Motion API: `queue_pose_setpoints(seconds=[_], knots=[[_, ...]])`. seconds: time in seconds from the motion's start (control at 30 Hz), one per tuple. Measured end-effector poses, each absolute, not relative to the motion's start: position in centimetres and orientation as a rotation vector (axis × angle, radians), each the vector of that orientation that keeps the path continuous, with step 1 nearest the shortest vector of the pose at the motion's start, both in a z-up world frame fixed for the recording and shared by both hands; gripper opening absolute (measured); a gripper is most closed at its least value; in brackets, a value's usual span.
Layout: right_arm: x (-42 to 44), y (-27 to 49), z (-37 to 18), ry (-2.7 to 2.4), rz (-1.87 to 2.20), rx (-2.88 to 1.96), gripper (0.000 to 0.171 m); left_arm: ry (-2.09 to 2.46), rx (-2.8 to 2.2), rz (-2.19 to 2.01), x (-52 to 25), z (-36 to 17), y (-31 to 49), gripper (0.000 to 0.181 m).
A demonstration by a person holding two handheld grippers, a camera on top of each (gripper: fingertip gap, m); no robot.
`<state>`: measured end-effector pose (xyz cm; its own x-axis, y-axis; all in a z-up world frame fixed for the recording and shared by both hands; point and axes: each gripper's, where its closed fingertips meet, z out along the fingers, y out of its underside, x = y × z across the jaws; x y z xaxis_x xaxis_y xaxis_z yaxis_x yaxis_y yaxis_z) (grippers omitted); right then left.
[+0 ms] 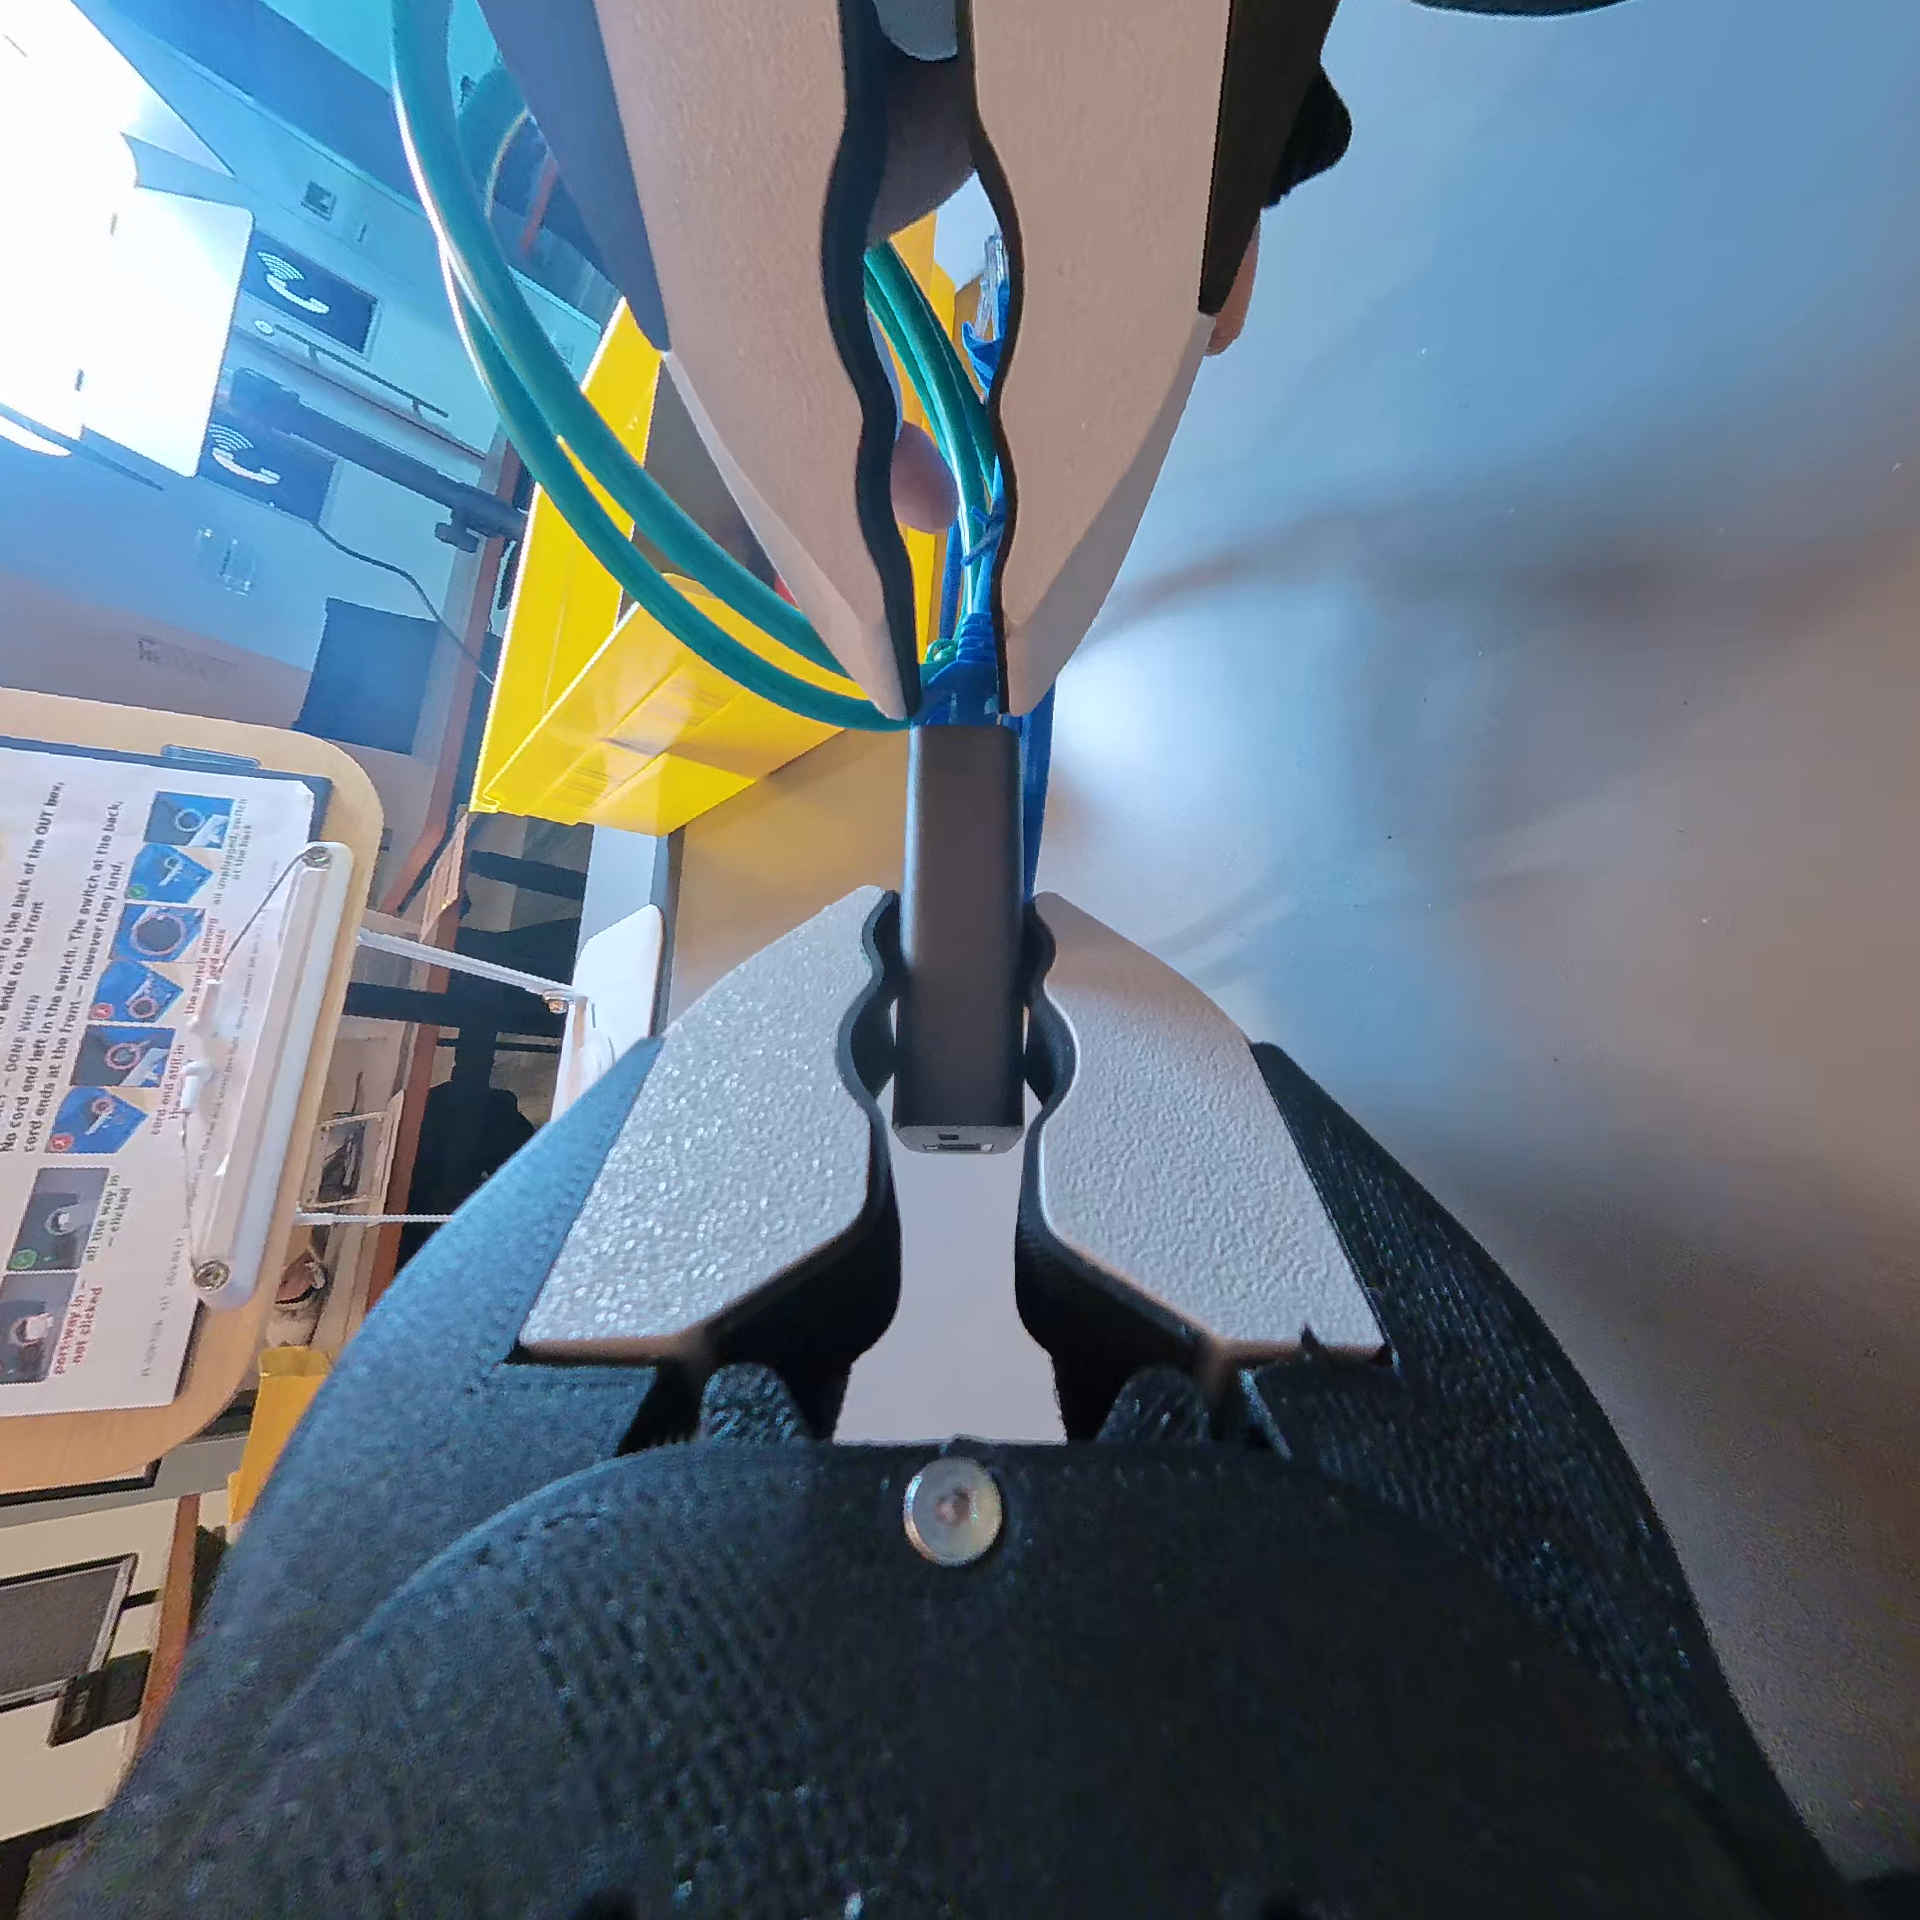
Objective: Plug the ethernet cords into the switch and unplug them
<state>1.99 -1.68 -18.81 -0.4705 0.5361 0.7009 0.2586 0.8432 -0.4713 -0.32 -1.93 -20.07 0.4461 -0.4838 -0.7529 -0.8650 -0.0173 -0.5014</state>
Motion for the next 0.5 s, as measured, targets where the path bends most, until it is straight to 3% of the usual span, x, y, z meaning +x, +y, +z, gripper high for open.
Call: queue_pose_setpoints(seconds=[0.5], knots=[[1.42, -1.91, -18.33, -2.022, 0.410, -0.556, 0.014, 1.168, -1.643, 0.440, -0.67, -19.57, -2.25, 0.021]])
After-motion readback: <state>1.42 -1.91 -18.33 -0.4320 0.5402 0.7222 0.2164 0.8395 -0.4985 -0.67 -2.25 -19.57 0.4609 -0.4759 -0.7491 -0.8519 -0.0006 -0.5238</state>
